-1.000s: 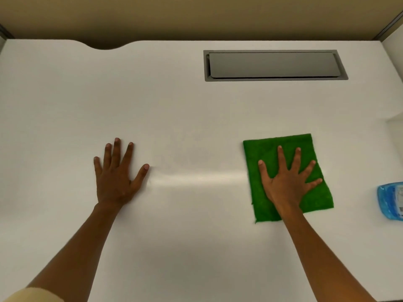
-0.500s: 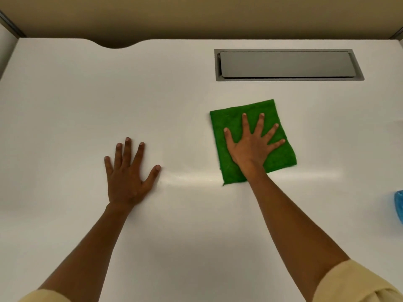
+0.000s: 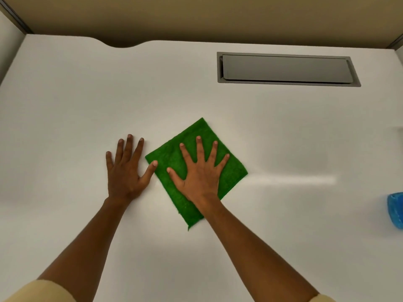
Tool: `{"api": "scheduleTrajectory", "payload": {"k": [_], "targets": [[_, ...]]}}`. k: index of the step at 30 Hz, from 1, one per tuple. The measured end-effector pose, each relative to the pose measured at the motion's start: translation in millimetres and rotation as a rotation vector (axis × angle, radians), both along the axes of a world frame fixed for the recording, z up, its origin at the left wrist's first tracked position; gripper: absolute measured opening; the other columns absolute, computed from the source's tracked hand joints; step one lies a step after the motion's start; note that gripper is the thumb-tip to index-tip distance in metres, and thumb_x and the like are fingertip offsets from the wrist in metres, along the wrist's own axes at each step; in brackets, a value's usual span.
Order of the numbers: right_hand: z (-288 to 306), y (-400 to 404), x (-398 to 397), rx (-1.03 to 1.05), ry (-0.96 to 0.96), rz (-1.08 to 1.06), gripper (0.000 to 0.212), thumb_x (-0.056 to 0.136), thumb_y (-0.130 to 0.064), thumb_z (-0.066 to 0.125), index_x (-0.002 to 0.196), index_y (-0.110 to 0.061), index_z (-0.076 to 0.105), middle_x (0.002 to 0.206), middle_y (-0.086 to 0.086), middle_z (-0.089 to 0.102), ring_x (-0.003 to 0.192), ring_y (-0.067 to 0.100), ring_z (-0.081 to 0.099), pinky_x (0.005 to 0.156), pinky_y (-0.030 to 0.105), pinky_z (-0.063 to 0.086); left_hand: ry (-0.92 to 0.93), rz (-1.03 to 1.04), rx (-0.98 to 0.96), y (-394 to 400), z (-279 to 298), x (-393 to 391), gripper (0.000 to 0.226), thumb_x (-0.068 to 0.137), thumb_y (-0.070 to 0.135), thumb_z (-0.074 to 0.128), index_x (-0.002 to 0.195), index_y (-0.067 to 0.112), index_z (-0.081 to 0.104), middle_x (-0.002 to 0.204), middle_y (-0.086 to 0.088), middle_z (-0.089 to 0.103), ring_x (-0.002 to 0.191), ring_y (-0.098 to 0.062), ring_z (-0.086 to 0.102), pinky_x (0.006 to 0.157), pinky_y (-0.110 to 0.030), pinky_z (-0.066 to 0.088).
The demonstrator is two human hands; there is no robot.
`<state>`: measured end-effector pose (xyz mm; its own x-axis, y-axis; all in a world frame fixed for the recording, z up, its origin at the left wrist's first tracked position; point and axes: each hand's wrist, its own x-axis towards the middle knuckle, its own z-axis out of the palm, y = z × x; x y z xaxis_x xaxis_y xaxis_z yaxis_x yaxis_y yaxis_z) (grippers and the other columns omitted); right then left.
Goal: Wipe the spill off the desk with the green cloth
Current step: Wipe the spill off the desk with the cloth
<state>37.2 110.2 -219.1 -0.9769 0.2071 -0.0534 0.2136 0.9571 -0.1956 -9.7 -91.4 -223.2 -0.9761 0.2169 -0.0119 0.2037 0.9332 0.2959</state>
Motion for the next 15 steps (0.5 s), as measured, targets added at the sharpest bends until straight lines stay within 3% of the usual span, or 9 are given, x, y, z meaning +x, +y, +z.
{"api": "scheduleTrajectory", "payload": {"k": [10,15], "targets": [[3,8,78,0.002,-0.062,0.116,0.080,0.081,-0.086,0.017,0.151,-0.047,0.016,0.165,0.002,0.003,0.149,0.044,-0.008,0.108,0.075,-0.004,-0.129,-0.061,-0.025,-3,9,1,0.089,0.084,0.078,0.016,0.159,0.032,0.003,0.168,0.002,-0.007,0.155,-0.020,-0.008,0.121,-0.059,-0.002],[7,32,110,-0.015,-0.113,0.128,0.080,0.080,-0.087,0.019,0.150,-0.049,0.016,0.166,0.000,0.004,0.149,0.043,-0.006,0.110,0.074,-0.004,-0.122,-0.097,-0.040,7,20,20,0.094,0.083,0.082,0.014,0.159,0.028,0.008,0.168,0.001,-0.005,0.155,-0.021,-0.008,0.120,-0.061,-0.003]]}}
